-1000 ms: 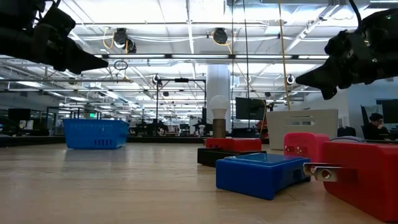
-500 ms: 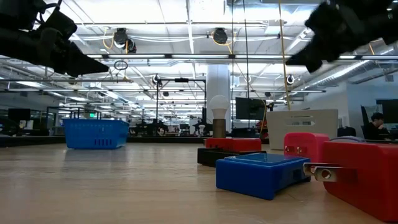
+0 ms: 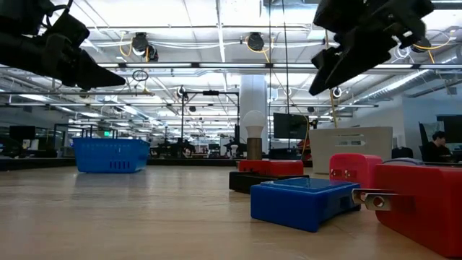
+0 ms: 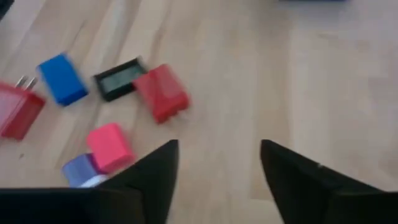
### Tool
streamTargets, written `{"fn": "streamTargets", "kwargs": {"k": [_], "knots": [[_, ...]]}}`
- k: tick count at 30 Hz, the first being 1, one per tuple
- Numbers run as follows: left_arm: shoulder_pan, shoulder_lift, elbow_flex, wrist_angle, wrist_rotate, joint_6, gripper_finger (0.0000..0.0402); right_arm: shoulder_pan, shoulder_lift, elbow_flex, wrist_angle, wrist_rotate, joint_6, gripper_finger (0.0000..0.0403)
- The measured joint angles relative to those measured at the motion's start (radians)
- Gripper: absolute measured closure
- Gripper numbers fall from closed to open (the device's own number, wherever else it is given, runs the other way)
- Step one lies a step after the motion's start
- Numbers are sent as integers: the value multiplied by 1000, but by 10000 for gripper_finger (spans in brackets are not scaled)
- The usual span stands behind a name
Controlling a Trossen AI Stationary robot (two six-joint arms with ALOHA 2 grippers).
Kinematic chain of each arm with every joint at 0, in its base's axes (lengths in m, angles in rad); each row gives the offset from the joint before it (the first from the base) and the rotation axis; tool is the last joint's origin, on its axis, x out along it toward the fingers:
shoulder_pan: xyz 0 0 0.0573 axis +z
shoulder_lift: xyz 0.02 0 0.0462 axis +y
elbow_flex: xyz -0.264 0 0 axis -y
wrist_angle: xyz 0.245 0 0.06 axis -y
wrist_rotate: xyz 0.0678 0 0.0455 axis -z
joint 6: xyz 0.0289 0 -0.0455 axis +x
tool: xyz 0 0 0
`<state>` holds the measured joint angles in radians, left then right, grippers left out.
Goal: Pick & Place Office items
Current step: Put the pink charger adapter into the gray bin
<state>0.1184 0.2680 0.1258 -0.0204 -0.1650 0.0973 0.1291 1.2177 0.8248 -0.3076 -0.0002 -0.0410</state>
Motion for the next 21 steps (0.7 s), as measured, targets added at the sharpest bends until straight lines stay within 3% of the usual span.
{"fn": "streamTargets", "kwargs": {"k": [4, 7, 13, 21], "knots": [[0, 0, 0, 0, 1, 2, 378, 71, 96, 20, 62, -14, -26, 130], [0, 0, 0, 1, 1, 2, 378, 116, 141, 24, 168, -90, -36, 117], [0, 0, 0, 1, 3, 2, 378, 181, 221, 25, 234, -154, -53, 126], [0, 0, 0, 16, 10, -1, 378, 189, 325, 25, 235, -155, -43, 139]]}}
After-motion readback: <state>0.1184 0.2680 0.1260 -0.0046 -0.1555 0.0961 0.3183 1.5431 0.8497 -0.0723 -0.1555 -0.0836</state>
